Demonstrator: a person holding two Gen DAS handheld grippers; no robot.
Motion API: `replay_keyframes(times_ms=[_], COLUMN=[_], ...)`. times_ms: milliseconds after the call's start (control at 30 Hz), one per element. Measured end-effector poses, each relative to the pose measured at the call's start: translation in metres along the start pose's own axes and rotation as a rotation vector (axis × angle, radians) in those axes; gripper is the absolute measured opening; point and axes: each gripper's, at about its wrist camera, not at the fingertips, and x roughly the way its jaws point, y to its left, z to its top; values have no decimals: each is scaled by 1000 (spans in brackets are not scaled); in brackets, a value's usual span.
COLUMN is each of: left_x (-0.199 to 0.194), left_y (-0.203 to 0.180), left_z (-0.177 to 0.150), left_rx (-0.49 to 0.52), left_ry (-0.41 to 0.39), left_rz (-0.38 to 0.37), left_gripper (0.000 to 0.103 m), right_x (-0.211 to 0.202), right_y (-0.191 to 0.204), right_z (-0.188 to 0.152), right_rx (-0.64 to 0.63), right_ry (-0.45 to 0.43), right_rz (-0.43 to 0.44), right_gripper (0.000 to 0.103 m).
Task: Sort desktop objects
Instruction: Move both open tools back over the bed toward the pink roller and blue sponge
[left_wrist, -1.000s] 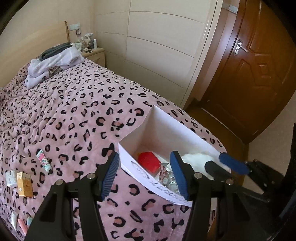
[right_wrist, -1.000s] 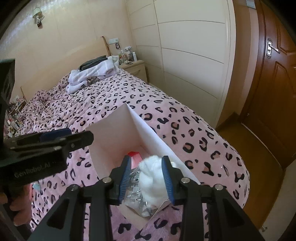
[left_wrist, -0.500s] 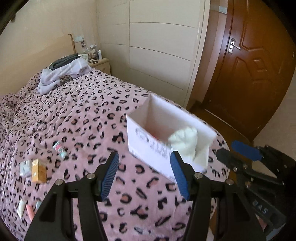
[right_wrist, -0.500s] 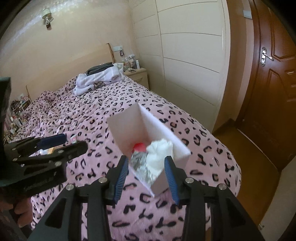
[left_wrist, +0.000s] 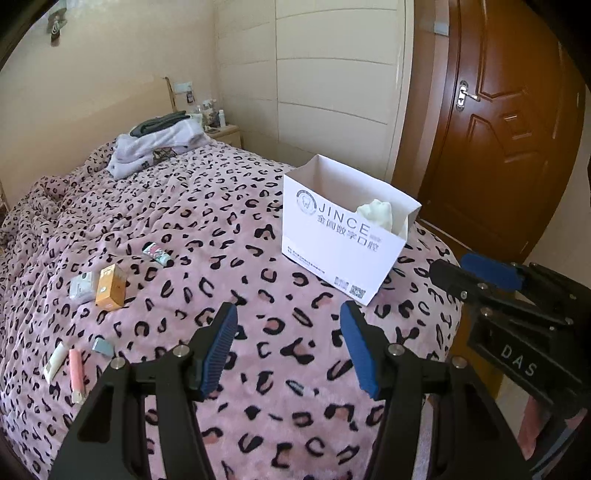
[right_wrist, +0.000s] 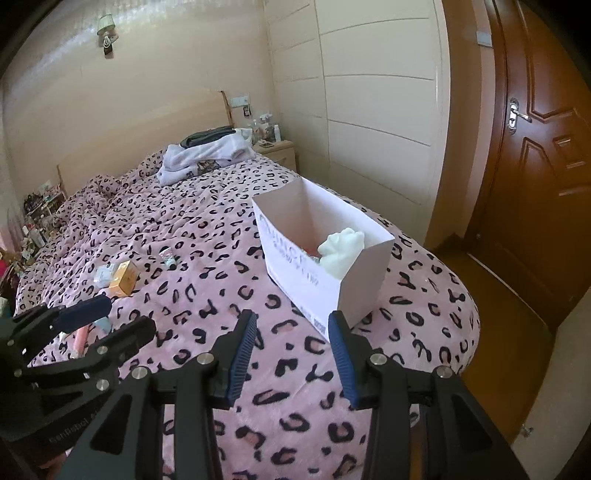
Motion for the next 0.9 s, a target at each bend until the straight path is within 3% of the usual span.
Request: replay_keyframes(times_ms=[500, 900], left_x=[-37, -71], left_y=[24, 81], left_z=[-38, -68], left_rx=[-72, -177], left_ry=[-67, -109], left_rz=[-17, 68], left_gripper=[59, 59], right_x=[-34, -39], right_y=[38, 99], right_z=[-20, -28], right_rx=[-40, -143], right_ry=[-45, -39], right_rz=[-31, 45], right_gripper=[41, 41])
